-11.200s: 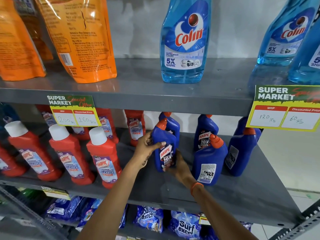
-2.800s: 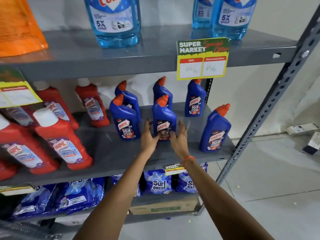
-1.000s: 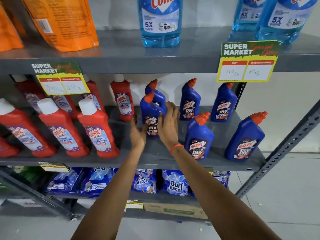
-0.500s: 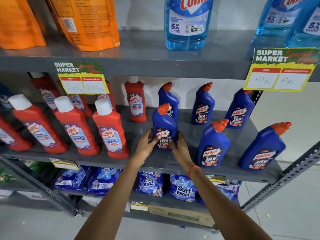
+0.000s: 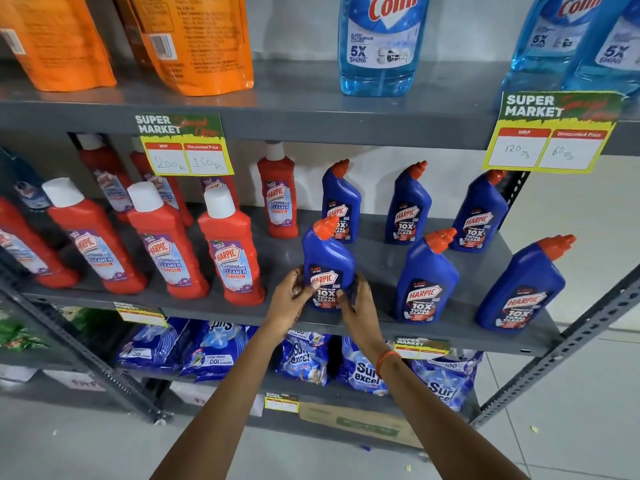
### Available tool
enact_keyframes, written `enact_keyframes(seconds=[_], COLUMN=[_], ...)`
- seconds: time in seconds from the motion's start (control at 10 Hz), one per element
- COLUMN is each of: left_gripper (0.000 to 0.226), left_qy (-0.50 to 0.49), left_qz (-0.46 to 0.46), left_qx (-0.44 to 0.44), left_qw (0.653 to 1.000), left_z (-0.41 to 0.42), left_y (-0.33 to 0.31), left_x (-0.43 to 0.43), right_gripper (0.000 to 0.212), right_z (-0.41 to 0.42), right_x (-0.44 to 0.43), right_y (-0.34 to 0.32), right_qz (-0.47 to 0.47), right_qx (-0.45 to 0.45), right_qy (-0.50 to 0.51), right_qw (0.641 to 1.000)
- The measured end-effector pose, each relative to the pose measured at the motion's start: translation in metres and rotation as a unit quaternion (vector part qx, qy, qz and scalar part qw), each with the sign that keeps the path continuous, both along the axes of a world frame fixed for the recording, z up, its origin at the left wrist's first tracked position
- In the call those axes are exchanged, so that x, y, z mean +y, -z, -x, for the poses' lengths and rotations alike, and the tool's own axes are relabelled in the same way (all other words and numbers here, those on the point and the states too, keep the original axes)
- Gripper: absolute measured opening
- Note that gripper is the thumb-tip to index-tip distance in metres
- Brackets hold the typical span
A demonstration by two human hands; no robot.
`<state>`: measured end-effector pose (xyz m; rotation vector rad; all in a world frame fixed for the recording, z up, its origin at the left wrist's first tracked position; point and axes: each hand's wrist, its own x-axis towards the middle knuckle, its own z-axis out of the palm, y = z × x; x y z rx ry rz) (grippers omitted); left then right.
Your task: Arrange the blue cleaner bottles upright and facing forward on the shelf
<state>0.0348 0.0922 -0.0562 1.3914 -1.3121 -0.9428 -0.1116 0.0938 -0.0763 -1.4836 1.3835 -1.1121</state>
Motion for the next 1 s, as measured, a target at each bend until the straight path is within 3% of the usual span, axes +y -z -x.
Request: enact_keyframes(seconds=[0.7,0.8,0.9,1.0], left_gripper=[0.043,0.045,0.052,0.04], left_qy=[0.0,0.005,-0.017,-0.036], left_qz=[-0.025,-0.032,-0.082,-0.104], left_qx=[-0.037,-0.074,-0.22,-0.349], left_qw=[0.999,0.997,0.972,0.931], left_z=[-0.007,-0.003,0.004,0.009], left_y=[-0.007,-0.011,-0.022,-0.035], left_x=[0.014,0.02,0.031,0.037], right_gripper=[0.041,0.046,0.05,0.046], right_z=[-0.004,-0.002,0.007,0.014], right_x=[0.013,0.014,0.012,0.011], right_y=[-0.01,-0.013,-0.02,-0.036], right_qz=[-0.015,-0.03,-0.046,-0.078], right_qx=[0.004,0.026,0.112,0.174], right_qy=[-0.001,-0.016,-0.027,-0.046], right_qw=[1.0,0.999,0.992,0.981])
